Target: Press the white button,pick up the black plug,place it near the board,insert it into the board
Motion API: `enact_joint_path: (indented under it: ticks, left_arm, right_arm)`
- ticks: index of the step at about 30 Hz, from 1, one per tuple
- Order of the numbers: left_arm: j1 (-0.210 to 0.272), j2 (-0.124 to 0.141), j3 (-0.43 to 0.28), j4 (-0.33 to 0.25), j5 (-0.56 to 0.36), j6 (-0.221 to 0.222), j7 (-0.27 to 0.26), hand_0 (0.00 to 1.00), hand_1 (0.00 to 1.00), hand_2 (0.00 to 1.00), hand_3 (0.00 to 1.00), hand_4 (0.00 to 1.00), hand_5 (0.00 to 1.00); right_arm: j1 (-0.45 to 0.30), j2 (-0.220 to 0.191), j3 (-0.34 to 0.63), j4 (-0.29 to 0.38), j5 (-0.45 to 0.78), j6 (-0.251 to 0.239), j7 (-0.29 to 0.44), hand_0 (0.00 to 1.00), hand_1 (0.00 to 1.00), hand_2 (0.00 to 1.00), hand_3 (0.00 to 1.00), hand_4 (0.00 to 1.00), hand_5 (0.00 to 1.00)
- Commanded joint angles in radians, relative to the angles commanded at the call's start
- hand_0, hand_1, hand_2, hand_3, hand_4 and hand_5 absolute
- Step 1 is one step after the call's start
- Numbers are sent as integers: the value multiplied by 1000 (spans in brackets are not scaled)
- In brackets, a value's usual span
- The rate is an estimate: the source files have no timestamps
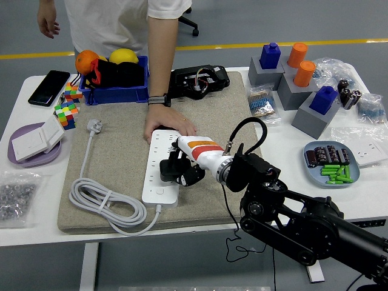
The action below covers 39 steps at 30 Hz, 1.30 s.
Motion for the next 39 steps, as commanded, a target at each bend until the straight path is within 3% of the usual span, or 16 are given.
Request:
enact_joint_path:
  ticks: [26,39]
  left_arm:
    - [3,1,-4,0,5,0,-1,651,647,644,686,582,32]
    - [2,1,-5,0,6,0,-1,651,646,643,686,581,33]
  right_arm:
    - [12,0,-26,-28,-7,-30,13,442,461,497,516,790,2]
    - [10,0,-46,21,-4,-32,-8,439,458,495,515,785,2]
